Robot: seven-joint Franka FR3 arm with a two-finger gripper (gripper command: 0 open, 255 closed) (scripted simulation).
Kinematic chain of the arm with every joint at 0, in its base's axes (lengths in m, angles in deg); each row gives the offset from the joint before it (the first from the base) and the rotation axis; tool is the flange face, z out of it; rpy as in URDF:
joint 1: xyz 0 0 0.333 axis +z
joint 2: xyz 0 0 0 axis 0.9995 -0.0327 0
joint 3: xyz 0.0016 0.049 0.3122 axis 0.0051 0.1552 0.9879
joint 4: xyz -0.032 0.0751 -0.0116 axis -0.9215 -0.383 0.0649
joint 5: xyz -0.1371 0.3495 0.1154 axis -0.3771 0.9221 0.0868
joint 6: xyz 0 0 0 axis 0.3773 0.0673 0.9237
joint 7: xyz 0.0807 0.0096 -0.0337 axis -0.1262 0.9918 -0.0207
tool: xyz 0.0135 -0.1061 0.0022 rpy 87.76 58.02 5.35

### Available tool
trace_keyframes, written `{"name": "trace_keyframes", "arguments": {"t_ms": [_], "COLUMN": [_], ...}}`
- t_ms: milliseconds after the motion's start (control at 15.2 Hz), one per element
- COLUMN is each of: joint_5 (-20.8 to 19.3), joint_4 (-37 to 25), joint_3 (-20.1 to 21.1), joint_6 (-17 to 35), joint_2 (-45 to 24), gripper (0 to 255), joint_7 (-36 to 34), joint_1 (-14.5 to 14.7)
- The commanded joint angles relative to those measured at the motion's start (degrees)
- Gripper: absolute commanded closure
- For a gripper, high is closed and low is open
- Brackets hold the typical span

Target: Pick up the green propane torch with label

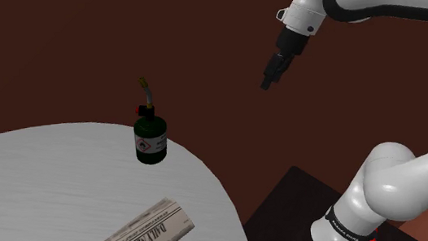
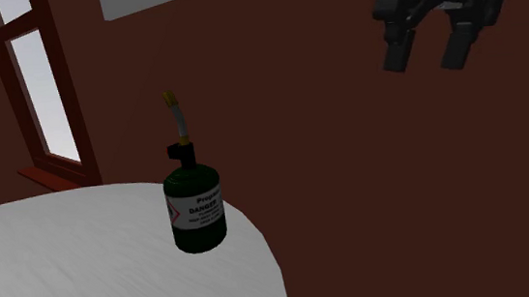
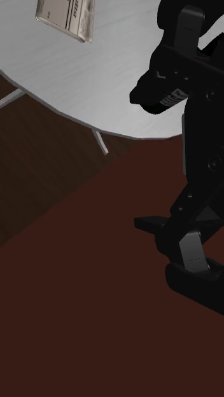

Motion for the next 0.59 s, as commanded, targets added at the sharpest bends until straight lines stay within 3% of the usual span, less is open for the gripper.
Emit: {"name": "trace_keyframes", "arguments": {"t_ms": [0, 528], "joint_5": [0.7, 2.3], "joint_4": [-0.7, -5.3], "joint_3": [1.1, 5.3], "joint_6": [3.1, 14.0], "joint_2": [-3.0, -15.7], "gripper": [0, 0], "joint_7": [-0.1, -0.5], "joint_1": [0.9, 3.9]}}
